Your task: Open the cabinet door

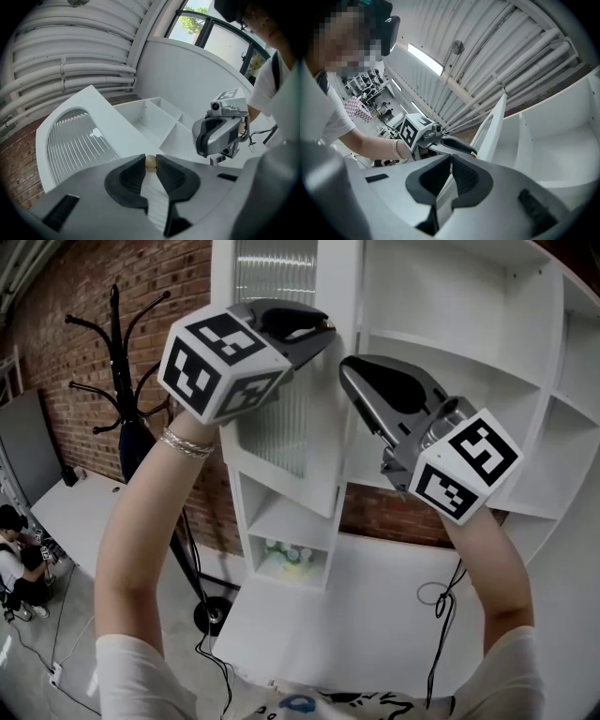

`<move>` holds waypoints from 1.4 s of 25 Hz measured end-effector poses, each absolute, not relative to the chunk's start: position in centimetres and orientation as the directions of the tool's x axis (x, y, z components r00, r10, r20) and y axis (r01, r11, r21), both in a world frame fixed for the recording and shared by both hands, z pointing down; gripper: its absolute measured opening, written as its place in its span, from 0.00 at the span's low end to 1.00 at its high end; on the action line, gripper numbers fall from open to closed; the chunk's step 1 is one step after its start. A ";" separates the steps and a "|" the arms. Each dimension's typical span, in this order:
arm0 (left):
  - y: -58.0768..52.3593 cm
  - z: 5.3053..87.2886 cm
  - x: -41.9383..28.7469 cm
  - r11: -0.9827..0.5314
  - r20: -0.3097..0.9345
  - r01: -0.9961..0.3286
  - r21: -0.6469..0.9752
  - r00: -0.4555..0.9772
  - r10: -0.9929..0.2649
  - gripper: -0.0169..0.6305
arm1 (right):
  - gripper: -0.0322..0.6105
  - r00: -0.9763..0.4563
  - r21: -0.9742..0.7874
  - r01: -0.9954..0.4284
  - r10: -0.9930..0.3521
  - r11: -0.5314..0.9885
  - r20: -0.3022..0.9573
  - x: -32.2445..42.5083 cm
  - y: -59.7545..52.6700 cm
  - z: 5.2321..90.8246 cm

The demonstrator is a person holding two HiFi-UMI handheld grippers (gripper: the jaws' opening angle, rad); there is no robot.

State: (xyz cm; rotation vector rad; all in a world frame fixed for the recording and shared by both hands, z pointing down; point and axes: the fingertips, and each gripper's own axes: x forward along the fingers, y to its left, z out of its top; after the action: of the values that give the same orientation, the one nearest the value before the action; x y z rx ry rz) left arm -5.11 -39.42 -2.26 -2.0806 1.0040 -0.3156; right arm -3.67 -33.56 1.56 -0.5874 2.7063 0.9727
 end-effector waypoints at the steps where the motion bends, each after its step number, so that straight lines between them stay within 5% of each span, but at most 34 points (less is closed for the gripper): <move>1: -39.2 -2.3 -5.3 -0.378 -0.110 -0.552 -0.743 0.657 -0.746 0.15 | 0.10 -0.905 0.562 -0.420 -0.286 0.713 -0.314 -3.9 -33.2 1.8; 15: -34.2 -2.6 -8.6 -0.373 -0.134 -0.570 -0.732 0.658 -0.741 0.15 | 0.10 -0.961 0.589 -0.205 -0.047 0.782 -0.272 -7.8 -26.3 3.3; 35: -28.0 -2.9 -18.0 -0.515 -0.168 -0.656 -0.553 0.692 -0.702 0.15 | 0.10 -0.951 0.513 -0.050 0.117 0.857 -0.287 -12.5 -23.2 4.3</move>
State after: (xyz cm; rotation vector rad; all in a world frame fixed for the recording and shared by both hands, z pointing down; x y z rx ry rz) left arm -17.95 -27.97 -2.94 -2.3071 1.0356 -0.1018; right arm -12.49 -23.18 4.33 0.0506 2.7226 0.7649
